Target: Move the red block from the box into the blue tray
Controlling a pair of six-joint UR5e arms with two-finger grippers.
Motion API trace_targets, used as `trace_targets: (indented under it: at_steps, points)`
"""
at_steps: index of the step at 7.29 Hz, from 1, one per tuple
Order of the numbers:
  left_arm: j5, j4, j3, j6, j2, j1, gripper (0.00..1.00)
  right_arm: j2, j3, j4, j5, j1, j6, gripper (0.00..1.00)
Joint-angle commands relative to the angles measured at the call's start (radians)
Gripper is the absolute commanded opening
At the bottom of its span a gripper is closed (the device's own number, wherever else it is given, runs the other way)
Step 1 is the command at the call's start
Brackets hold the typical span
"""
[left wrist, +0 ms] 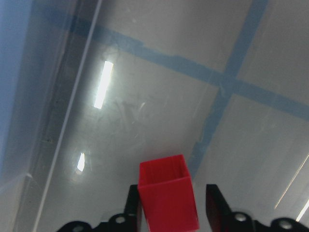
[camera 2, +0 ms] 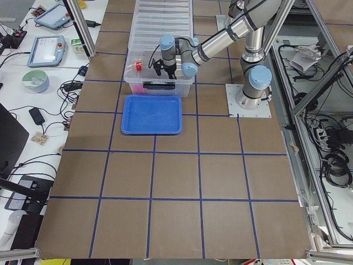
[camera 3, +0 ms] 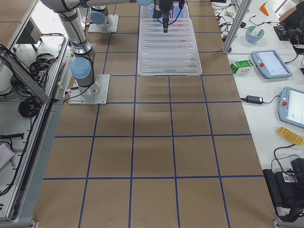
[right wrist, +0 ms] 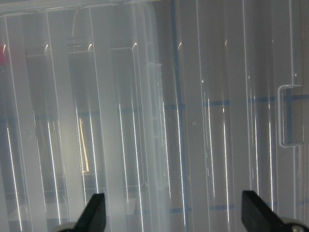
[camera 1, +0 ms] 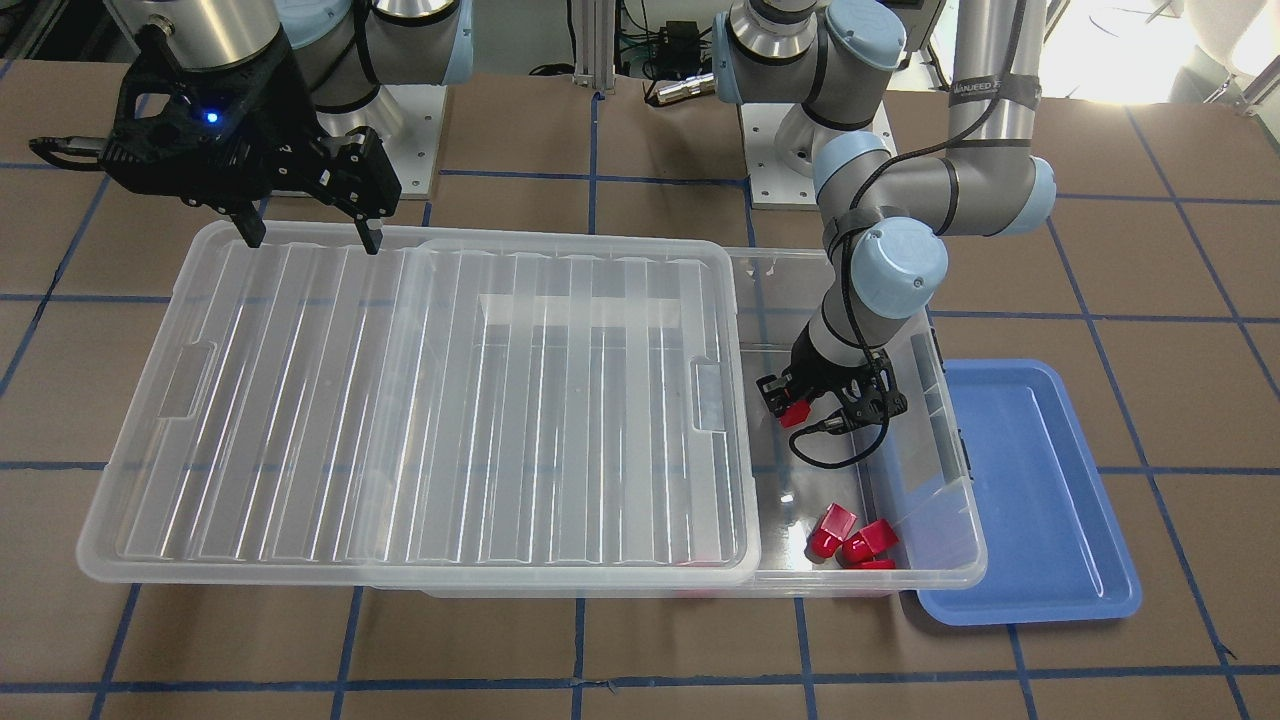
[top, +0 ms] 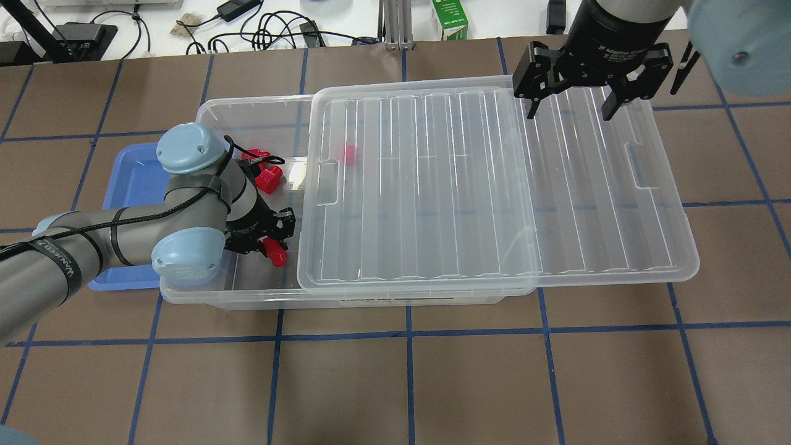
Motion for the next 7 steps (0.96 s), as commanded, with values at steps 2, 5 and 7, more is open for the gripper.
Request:
trace_targets:
  at_steps: [2,5,7]
  points:
    - [0.003,-0.340,0.264,0.007,0.061,0.007,0.07,0.000,-0.002,0.000,-0.001,0.000,-0.006,1.00]
    - [0.031,-0.618,0.494,0.260,0.067,0.106,0.06,0.000,-0.002,0.004,-0.001,0.000,-0.006,1.00]
    - [0.109,-0.604,0.489,0.599,0.057,0.284,0.06,-0.001,-0.002,0.003,0.001,0.000,-0.006,1.00]
